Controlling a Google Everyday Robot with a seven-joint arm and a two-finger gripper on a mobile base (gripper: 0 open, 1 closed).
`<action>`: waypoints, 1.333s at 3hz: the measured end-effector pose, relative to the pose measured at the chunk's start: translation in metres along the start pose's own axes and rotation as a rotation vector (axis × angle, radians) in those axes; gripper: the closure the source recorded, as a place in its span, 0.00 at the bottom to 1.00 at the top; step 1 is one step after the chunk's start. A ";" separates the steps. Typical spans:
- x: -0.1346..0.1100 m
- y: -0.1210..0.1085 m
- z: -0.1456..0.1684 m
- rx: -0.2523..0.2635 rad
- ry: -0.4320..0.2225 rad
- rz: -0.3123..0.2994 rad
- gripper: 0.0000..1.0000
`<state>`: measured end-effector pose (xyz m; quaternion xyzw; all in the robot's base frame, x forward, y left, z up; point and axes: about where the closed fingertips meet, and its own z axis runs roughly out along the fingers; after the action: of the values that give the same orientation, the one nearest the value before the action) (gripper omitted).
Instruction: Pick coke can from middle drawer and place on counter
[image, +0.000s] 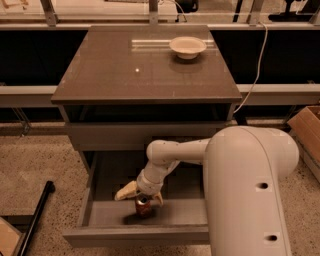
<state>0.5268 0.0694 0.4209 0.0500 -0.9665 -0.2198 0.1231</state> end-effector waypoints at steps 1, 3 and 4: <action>0.001 -0.004 0.018 -0.010 0.039 0.027 0.19; 0.010 -0.014 -0.013 0.045 0.015 0.069 0.74; 0.013 -0.013 -0.048 0.054 0.042 0.018 0.97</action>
Offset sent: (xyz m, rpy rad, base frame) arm -0.0108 -0.0115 -0.0167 -0.0447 0.0811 -0.0574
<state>0.5273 0.0359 0.4601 0.0494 -0.9697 -0.1912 0.1440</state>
